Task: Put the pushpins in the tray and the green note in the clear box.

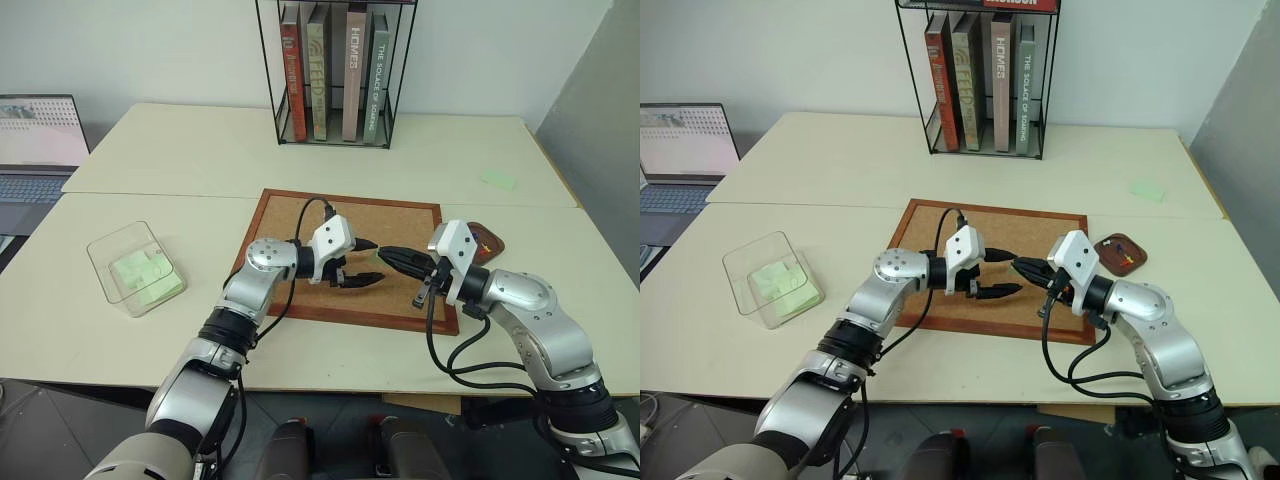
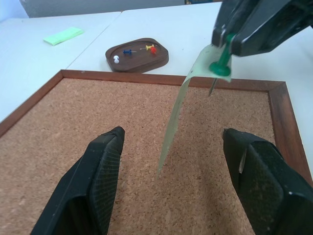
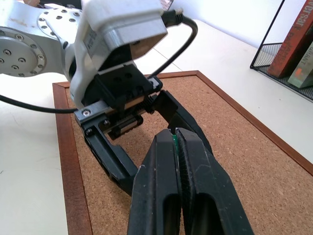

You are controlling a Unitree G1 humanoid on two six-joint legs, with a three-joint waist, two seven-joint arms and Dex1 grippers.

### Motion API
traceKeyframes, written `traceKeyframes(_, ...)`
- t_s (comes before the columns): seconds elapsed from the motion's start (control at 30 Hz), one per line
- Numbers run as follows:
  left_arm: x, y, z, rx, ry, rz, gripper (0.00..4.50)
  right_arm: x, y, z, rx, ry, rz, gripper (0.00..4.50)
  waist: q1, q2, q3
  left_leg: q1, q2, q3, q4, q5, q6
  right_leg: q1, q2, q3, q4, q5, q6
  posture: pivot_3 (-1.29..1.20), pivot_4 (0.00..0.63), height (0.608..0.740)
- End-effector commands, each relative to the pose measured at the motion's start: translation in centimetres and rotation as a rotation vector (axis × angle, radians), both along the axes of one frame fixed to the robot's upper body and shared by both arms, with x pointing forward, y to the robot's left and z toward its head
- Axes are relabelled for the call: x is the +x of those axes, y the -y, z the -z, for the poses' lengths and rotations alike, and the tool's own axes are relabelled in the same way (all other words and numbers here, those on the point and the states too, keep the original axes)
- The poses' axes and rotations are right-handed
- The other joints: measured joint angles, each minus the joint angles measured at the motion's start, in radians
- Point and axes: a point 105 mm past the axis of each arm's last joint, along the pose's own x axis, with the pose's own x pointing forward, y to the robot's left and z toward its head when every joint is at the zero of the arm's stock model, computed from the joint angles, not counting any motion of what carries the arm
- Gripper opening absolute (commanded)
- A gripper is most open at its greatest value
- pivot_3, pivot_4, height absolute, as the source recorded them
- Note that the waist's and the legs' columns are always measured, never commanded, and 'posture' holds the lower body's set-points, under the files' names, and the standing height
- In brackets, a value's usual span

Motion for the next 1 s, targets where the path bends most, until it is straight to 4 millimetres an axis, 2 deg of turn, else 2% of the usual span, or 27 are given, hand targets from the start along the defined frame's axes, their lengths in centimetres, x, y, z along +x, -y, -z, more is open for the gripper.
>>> traceKeyframes(0.03,0.1,0.5,-1.5,-0.036,0.048,0.04,2.55,-0.5,-0.5,-1.5,0.019,0.048,-0.025,0.0,0.0,0.0,0.0,0.0,0.0,0.0,0.0,0.0,0.0,0.0,0.0,0.0,0.0,0.0,0.0,0.0,0.15,0.74)
traceKeyframes(0.3,-0.1,0.9,-1.5,-0.044,0.041,0.06,1.12,-0.5,-0.7,-1.5,0.024,0.047,-0.028,0.0,0.0,0.0,0.0,0.0,0.0,0.0,0.0,0.0,0.0,0.0,0.0,0.0,0.0,0.0,0.0,0.0,0.15,0.74)
traceKeyframes(0.5,-0.5,0.8,-0.3,-0.002,0.05,0.077,0.02,-0.4,-0.7,-1.5,0.033,0.045,-0.019,0.0,0.0,0.0,0.0,0.0,0.0,0.0,0.0,0.0,0.0,0.0,0.0,0.0,0.0,0.0,0.0,0.0,0.15,0.74)
traceKeyframes(0.8,-0.8,0.3,1.1,0.023,0.03,0.06,0.02,-0.6,-0.1,-2.2,0.078,0.037,0.005,0.0,0.0,0.0,0.0,0.0,0.0,0.0,0.0,0.0,0.0,0.0,0.0,0.0,0.001,0.0,0.0,0.0,0.15,0.74)
traceKeyframes(1.0,-0.3,0.1,1.1,0.017,0.036,0.026,0.02,-0.7,2.2,-3.5,0.108,0.03,0.077,0.0,0.001,0.0,0.0,0.0,0.0,0.0,0.0,0.0,0.0,0.0,0.0,0.0,0.001,0.0,0.0,0.0,0.15,0.74)
